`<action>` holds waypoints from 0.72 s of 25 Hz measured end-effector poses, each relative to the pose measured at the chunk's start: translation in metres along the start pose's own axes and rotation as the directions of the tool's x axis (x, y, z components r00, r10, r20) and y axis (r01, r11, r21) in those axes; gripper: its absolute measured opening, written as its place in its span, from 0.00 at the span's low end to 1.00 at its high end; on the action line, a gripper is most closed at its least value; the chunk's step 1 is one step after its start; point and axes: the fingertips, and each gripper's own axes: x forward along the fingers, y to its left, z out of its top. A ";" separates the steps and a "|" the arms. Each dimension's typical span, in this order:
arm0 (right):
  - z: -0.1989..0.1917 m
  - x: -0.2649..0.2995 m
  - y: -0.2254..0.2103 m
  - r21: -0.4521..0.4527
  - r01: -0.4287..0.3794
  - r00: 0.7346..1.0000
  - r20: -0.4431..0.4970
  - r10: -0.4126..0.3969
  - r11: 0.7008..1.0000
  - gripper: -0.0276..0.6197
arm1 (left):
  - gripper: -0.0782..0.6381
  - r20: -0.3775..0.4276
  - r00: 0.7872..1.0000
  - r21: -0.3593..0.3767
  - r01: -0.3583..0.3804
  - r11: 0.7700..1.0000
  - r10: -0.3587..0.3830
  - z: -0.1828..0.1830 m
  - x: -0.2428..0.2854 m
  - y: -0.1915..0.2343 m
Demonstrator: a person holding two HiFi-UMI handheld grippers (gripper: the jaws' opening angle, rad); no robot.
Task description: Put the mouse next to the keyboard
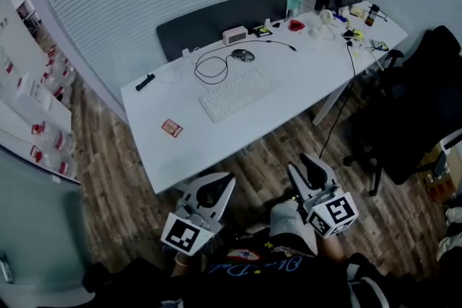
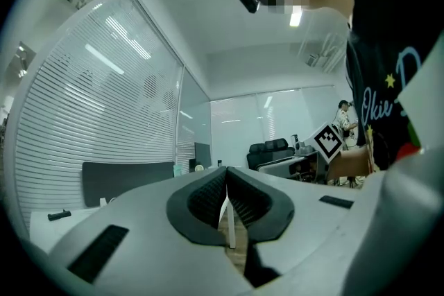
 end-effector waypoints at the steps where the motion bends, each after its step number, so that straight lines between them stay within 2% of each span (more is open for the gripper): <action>1: 0.002 0.001 -0.006 0.002 -0.001 1.000 0.004 0.001 1.000 0.22 | 0.11 0.000 1.000 0.001 -0.002 1.000 0.002 0.001 0.004 0.000; 8: 0.009 0.017 -0.053 0.013 -0.013 1.000 0.025 0.013 1.000 0.24 | 0.11 -0.006 0.999 -0.003 -0.032 0.999 0.032 -0.002 0.043 0.006; 18: 0.018 0.057 -0.149 0.029 -0.062 0.998 0.026 0.061 0.998 0.25 | 0.11 -0.023 0.996 0.002 -0.089 0.996 0.089 -0.004 0.140 0.026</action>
